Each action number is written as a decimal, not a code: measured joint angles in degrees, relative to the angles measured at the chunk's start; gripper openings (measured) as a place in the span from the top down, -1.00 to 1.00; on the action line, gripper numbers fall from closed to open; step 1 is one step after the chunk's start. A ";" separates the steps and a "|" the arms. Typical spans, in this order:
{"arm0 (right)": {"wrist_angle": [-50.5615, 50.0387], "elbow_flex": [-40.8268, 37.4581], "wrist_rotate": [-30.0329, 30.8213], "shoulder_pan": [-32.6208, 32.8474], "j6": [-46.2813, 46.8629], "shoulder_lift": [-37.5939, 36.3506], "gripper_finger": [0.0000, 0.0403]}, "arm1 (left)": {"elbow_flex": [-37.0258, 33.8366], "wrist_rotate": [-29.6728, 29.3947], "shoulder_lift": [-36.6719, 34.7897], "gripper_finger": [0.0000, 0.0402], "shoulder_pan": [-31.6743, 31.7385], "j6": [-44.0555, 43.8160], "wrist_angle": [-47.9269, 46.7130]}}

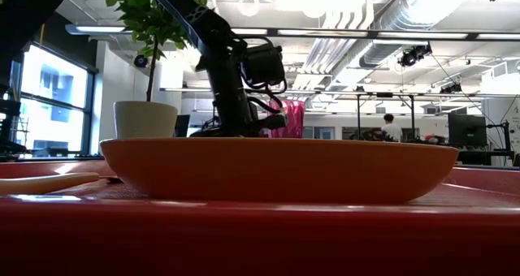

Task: Pick and place plate/cup/fork/spoon on tray
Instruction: Put the yellow spoon on the red serving tray between the orange fork and the orange plate

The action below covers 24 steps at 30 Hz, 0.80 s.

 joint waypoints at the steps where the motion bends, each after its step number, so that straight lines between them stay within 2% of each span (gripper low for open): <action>1: 0.00 0.01 0.00 0.00 -0.13 0.00 0.43 | 0.00 0.07 0.02 0.82 0.02 -0.02 -0.32; 7: 0.00 0.01 0.00 0.00 -0.31 0.00 0.43 | -0.07 1.49 -1.37 0.83 0.02 0.02 -0.98; 14: -0.11 0.02 0.00 0.00 -0.31 0.00 0.43 | -0.37 2.21 -5.59 0.87 -0.36 1.36 -6.59; 18: -1.15 0.02 0.00 0.00 -0.31 0.00 0.43 | -0.37 0.04 -8.05 0.99 -1.52 2.05 -8.19; 24: -1.40 0.00 0.00 0.00 -0.31 0.00 0.43 | -0.28 -1.04 -9.84 0.99 -2.32 2.18 -8.18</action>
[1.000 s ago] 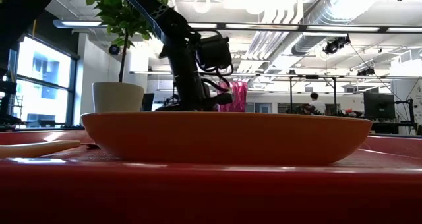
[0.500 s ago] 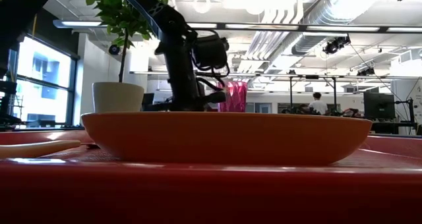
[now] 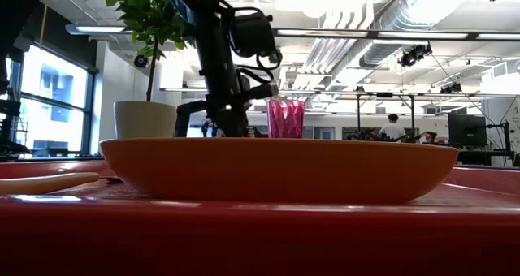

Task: Pick and place plate/cup/fork/spoon on tray
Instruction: Put the yellow spoon on the red serving tray between the orange fork and the orange plate

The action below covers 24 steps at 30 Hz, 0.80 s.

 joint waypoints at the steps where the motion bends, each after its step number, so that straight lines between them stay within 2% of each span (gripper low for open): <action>1: 0.00 0.01 0.00 0.00 0.00 0.00 0.43 | 0.01 -0.07 -0.03 0.99 0.10 0.27 0.02; 14: -0.86 0.00 -0.23 0.02 0.64 0.00 0.43 | 0.08 -0.55 -0.01 0.98 0.94 -0.48 -0.28; 24: -1.10 0.01 -0.48 0.02 0.84 0.00 0.43 | 0.19 0.20 0.87 0.62 1.32 3.93 -0.38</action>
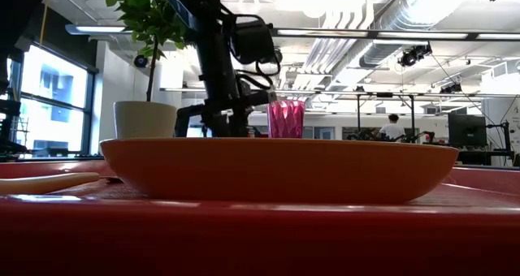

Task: Pick and place plate/cup/fork/spoon on tray
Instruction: Put the yellow spoon on the red serving tray between the orange fork and the orange plate

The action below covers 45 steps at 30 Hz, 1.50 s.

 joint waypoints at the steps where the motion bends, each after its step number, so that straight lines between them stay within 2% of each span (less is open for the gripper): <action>1: 0.00 -0.01 0.00 0.00 -0.01 0.00 0.43 | -0.02 0.05 0.41 0.57 -0.05 -0.02 -0.03; 11: -0.01 0.00 -0.07 0.00 -0.18 0.00 0.43 | 0.04 0.97 2.71 0.26 0.07 -3.38 0.50; 26: -0.06 -0.01 0.02 0.00 -0.18 0.00 0.43 | 0.20 -0.08 7.03 0.24 1.03 -3.51 0.23; 30: -0.06 -0.01 0.02 0.01 -0.21 0.00 0.43 | 0.15 -0.22 7.08 0.35 1.03 -3.47 0.14; 37: -0.06 0.00 0.04 0.02 -0.21 0.00 0.43 | 0.11 -0.40 7.12 0.81 1.02 -2.44 -0.13; 45: -0.06 0.00 0.06 0.01 -0.21 0.00 0.43 | -0.07 2.07 6.25 0.81 0.80 -1.96 -0.37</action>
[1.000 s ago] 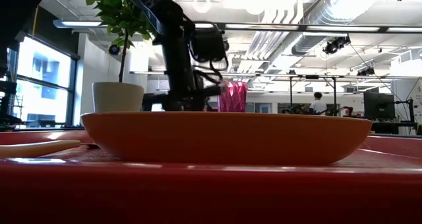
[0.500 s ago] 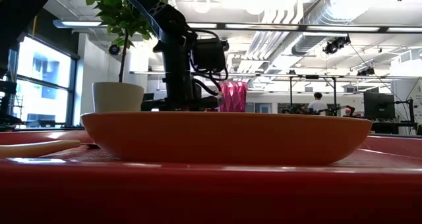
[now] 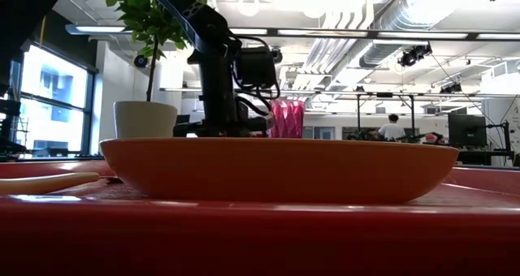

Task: Pick and place plate/cup/fork/spoon on tray
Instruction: Put the yellow spoon on the red serving tray between the orange fork and the orange plate

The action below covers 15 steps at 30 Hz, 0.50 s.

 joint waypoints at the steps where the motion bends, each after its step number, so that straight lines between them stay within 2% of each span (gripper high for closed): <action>1: 0.00 -0.01 0.01 0.01 -0.02 0.00 0.43 | -0.11 0.23 -0.45 0.81 -0.19 0.06 -0.11; 3: 0.00 -0.01 0.01 0.01 -0.02 0.00 0.43 | -0.17 1.69 -1.61 0.81 -0.77 0.02 -0.62; 15: 0.00 0.00 0.02 0.01 -0.02 0.00 0.43 | -0.07 0.94 -7.79 0.81 -4.18 -2.16 -1.15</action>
